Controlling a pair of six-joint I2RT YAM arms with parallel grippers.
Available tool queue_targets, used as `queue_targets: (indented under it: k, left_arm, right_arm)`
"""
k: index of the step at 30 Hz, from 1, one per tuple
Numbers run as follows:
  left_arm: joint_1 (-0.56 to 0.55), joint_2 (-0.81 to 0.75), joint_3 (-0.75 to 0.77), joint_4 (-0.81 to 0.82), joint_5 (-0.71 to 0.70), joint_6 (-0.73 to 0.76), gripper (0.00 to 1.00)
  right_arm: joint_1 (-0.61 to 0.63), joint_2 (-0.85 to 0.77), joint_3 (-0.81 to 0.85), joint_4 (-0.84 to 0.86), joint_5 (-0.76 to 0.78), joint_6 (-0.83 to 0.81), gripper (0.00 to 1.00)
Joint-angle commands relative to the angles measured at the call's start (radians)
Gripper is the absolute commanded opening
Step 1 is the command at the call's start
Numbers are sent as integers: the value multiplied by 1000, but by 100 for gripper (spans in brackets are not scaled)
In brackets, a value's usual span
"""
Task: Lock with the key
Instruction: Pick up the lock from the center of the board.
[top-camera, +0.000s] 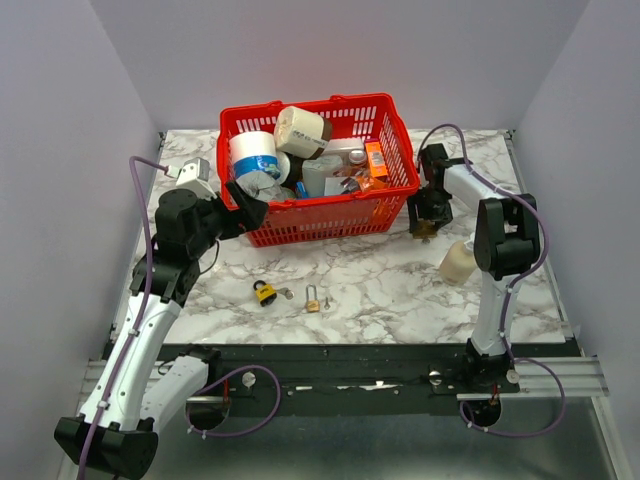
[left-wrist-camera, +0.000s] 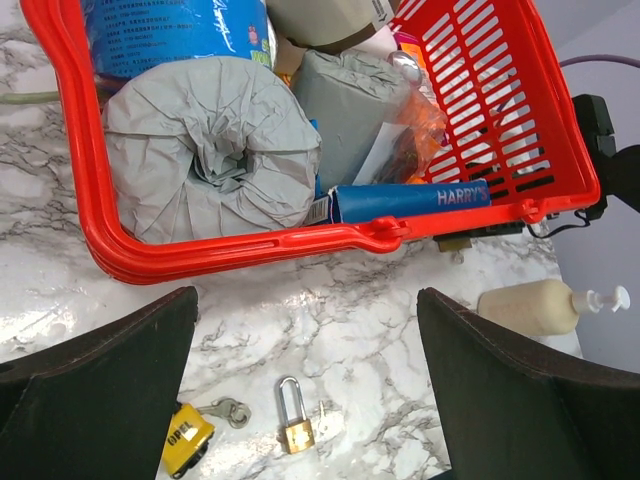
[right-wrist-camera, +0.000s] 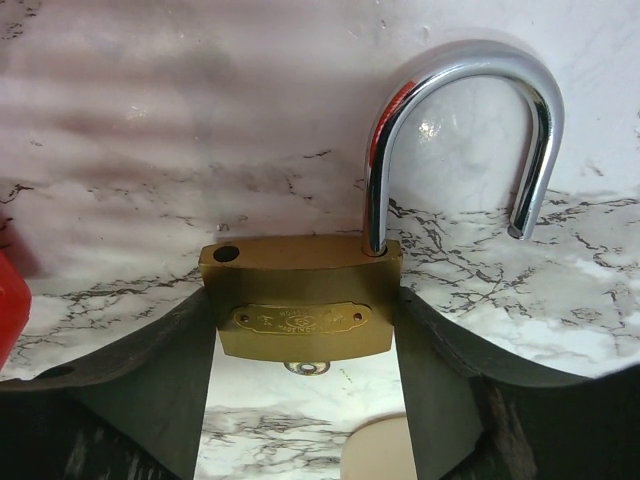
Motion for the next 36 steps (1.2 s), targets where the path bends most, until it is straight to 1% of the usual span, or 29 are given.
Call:
queue_targets:
  k: [1,3,5,7,9,14,17,21,22,23,25,27,28,29,31,32,33,36]
  left_arm:
    - [8,-3,31,-22,22,23,99]
    - [8,-6,27,-17,28,29,99]
    - [8,-12,24,-3,33,33,99]
    - [8,-15,21,17,37,43,99]
    - [8,-18,22,27,45,50,99]
    - [8,-17,30,55,62,81,99]
    - [8,-18,36,77,96,102,99]
    - [8,-14,56,81,123,121,99]
    - [8,-17,54,98,157,133,99]
    - [8,-17,54,107,186,156,99]
    - [8,-17,53,138,231,219,99]
    - [8,-14,56,156,304,248,99]
    - [8,-12,56,179,339,289,99]
    - [8,-11,54,192,402,309,99]
    - [8,-9,44,247,473,346,97]
    - [8,-9,36,265,510,395,96]
    - [8,-6,28,284,575,418,95]
    - [8,20,36,322,648,483,95]
  right_arm:
    - [3,-20,-22,-30,19,-20,45]
    - [-4,-48,-29,-28,20,-41,44]
    - [-7,-109,-45,-8,13,-64,42]
    - [-7,-177,-48,9,8,-124,41]
    - [-9,-211,-36,9,11,-142,39]
    - [-7,-316,-32,13,-9,-204,38]
    - [-9,-361,-39,13,-12,-234,38]
    - [-7,-470,-55,6,-15,-279,38]
    - [-9,-493,-62,-2,-15,-305,38]
    - [-7,-514,-65,-7,-64,-322,38]
    - [-7,-580,-69,-22,-89,-369,38]
    - [-9,-619,-66,-46,-142,-409,37]
    - [-7,-649,-62,-78,-159,-437,37]
    - [-7,-665,-49,-97,-188,-451,36]
    - [-6,-692,-39,-146,-210,-481,34]
    - [-7,-720,-29,-158,-222,-506,34]
    - [-6,-732,-25,-172,-227,-515,34]
    - [-6,-786,0,-226,-260,-558,34]
